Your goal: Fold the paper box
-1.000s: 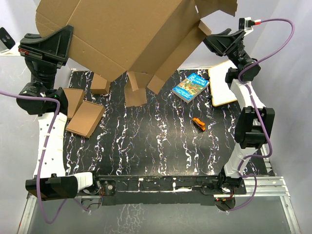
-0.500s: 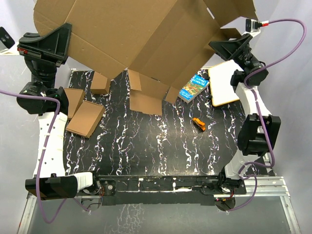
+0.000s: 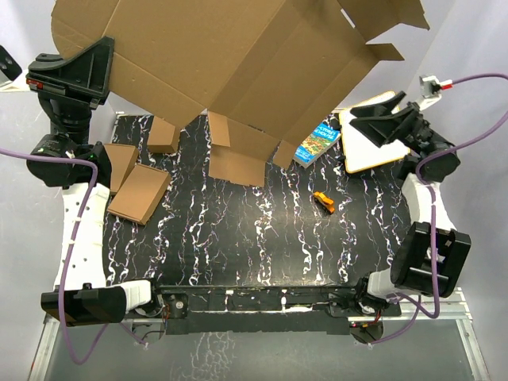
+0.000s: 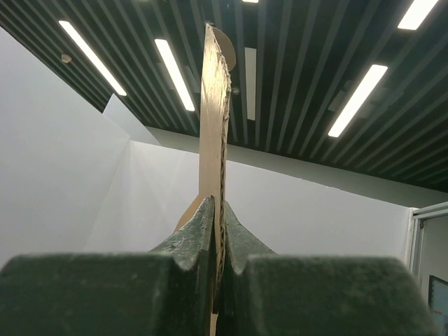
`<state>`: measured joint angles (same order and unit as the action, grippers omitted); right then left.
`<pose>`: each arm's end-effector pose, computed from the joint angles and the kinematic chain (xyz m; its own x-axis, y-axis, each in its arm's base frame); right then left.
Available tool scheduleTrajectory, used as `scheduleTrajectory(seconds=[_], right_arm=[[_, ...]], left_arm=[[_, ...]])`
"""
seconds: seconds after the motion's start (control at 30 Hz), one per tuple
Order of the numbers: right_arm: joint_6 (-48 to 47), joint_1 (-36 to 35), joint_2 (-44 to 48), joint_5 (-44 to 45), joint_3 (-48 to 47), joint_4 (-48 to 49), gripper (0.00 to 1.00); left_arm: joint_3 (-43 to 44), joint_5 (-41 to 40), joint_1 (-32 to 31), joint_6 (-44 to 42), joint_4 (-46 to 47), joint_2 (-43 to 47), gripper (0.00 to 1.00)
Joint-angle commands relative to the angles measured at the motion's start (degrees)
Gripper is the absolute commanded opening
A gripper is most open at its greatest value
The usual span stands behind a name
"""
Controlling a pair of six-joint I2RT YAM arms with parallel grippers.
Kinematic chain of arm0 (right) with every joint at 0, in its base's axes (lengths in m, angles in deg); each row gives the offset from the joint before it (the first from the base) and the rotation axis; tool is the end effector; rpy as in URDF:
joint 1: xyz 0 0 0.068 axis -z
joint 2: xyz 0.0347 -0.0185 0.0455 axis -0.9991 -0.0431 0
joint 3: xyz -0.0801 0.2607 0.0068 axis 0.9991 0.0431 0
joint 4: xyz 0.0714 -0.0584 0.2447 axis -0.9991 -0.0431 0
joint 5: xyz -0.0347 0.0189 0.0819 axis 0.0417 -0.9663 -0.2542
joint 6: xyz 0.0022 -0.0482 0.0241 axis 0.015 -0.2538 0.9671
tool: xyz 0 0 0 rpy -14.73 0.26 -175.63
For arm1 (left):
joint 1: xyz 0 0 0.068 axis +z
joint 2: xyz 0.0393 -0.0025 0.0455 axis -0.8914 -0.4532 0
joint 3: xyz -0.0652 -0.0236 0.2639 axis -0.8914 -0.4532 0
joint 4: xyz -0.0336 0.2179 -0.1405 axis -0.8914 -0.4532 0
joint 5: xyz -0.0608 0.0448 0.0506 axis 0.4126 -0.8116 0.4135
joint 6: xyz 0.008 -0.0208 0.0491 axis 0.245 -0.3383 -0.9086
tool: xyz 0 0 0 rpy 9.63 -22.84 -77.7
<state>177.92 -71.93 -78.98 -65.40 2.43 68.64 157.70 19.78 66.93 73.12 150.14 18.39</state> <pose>0.2672 -0.0409 0.4284 -0.2915 0.5097 -0.8094 -0.8553 0.2401 0.4592 0.1651 -0.0030 0.5924 0.0553 -0.9137 -0.4025 0.9829 0.1207 -0.1390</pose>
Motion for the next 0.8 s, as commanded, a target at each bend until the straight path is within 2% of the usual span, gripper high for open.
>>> scheduleTrajectory(seconds=[0.0, 0.03, 0.13, 0.2, 0.37, 0.57, 0.77], right_arm=[[-3.23, 7.2, 0.54, -1.2, 2.41, 21.29, 1.0], [-4.07, 8.55, 0.4, -1.08, 3.01, 20.05, 1.0], [-12.02, 12.56, 1.07, 0.32, 3.73, 5.3, 0.99], [-13.45, 14.2, 0.3, 2.34, 2.36, 0.97, 0.98], [-4.44, 14.1, -5.64, 10.37, -6.84, -0.58, 0.95], [14.57, 12.59, -18.66, 18.64, -23.01, 4.32, 0.91], [18.05, 10.85, -22.88, 21.86, -29.71, 1.15, 0.92]], left_arm=[[2.62, -2.23, -0.37, -0.3, 2.97, 1.8, 0.0], [2.86, -1.9, -0.36, -0.65, 2.81, 1.85, 0.0], [3.21, -1.46, -0.37, -1.45, 2.33, 2.25, 0.0], [3.21, -1.32, -0.5, -1.67, 2.25, 2.49, 0.0], [3.51, -1.12, -0.72, -1.86, 2.24, 2.49, 0.0], [3.44, -1.01, -0.8, -2.06, 1.81, 2.87, 0.0], [3.11, -0.92, -0.72, -1.95, 1.97, 2.78, 0.0]])
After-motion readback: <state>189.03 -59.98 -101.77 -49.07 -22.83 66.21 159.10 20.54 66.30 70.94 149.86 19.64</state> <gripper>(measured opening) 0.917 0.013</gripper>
